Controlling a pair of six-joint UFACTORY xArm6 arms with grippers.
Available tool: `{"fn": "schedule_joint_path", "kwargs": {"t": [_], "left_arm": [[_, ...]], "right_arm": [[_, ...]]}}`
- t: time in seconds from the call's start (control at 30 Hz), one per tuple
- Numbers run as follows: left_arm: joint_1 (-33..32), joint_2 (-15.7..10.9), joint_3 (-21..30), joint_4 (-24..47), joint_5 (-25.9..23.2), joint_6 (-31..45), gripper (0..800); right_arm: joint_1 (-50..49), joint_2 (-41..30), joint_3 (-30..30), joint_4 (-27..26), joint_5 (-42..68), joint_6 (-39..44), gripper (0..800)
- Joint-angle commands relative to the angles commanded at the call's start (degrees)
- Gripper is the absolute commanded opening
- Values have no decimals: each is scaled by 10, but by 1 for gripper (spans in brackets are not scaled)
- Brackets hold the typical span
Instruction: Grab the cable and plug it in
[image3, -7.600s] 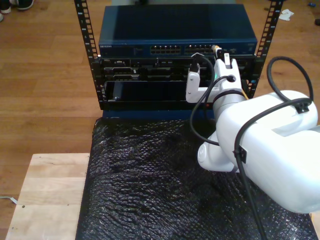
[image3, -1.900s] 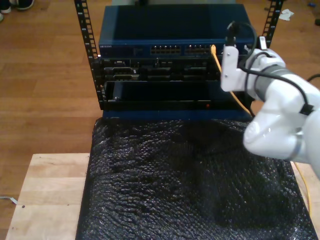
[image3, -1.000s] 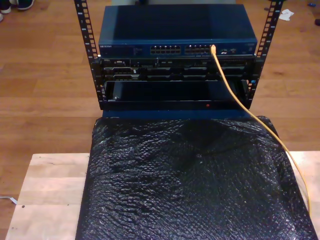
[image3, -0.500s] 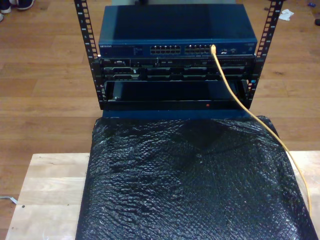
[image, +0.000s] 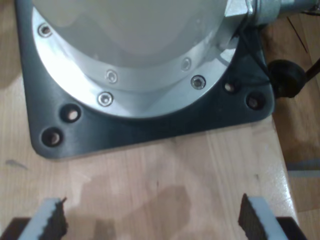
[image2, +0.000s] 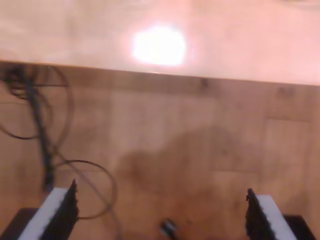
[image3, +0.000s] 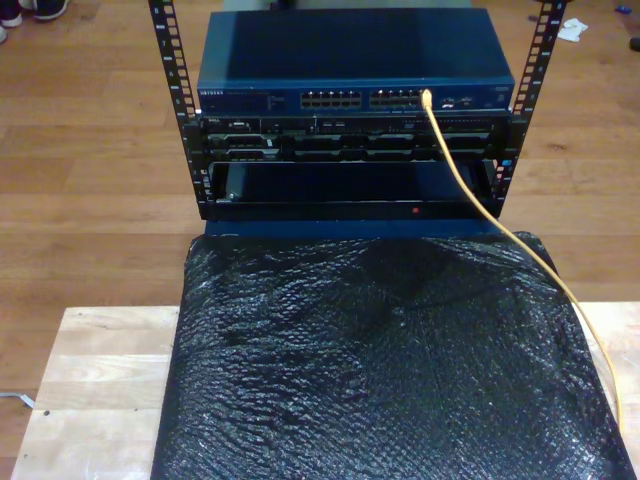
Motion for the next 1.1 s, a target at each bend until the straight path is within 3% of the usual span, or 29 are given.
{"fn": "schedule_joint_path", "kwargs": {"t": [0.37,0.53,0.7,1.1], "left_arm": [[0,0,0,0,0,0,800],[0,0,0,0,0,0,800],[0,0,0,0,0,-1,800],[0,0,0,1,0,0,800]], "right_arm": [[-138,-73,121,-29,3,-135,793],[-146,-114,167,-35,1,-138,793],[-158,-117,191,-69,-1,-140,793],[-160,-117,281,-72,-36,-139,793]]}}
